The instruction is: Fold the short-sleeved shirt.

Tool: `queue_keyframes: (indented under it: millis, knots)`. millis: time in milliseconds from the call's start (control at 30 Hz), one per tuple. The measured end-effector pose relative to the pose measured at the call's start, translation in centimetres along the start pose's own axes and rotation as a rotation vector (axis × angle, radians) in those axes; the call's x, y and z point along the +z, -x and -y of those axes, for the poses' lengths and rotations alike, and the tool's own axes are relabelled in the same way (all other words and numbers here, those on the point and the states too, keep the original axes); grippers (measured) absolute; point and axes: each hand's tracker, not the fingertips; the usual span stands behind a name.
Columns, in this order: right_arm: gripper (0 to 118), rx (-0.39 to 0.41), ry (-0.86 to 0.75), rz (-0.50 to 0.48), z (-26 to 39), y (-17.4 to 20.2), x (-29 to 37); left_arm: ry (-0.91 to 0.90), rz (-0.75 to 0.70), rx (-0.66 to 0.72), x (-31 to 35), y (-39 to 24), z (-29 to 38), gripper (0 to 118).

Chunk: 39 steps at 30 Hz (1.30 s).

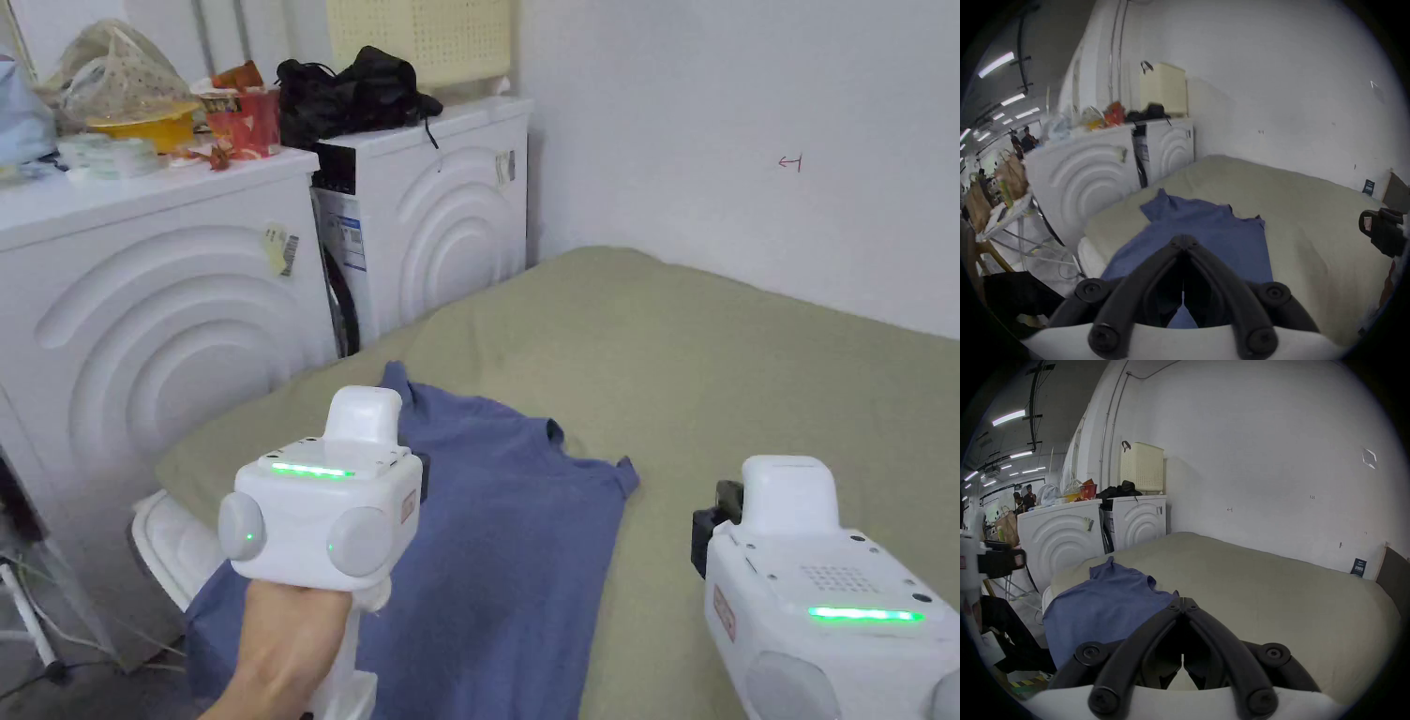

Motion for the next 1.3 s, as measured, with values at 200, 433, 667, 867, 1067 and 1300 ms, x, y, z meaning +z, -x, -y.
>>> queue_keyframes:
  millis: [200, 433, 667, 867, 1067, 1300]
  knots:
    - [0, -0.002, 0.09, -0.01, 3.2, -1.2, -4.7, 0.209, 0.065, -0.001, -10.7, -2.5, 1.0, 0]
    - [0, -0.02, 0.143, 0.0, 5.8, -1.8, -8.1, 0.388, 0.136, -0.034, -17.9, -3.6, 1.6, 14]
    - [0, -0.026, 0.17, -0.004, 6.8, -2.2, -8.3, 0.461, 0.135, -0.151, -19.9, -5.7, 3.5, 113]
    - [0, -0.017, 0.175, 0.006, 6.8, -3.7, -6.3, 0.484, 0.102, -0.13, -20.3, -6.7, 4.3, 95]
    - [0, -0.048, 0.154, 0.083, 6.2, -7.8, -1.9, 0.398, 0.061, -0.167, -16.6, -7.2, 2.3, 4]
    - [0, -0.08, 0.108, 0.23, 5.7, -14.0, 5.4, 0.261, 0.23, -0.143, -7.8, -11.7, -3.2, 4]
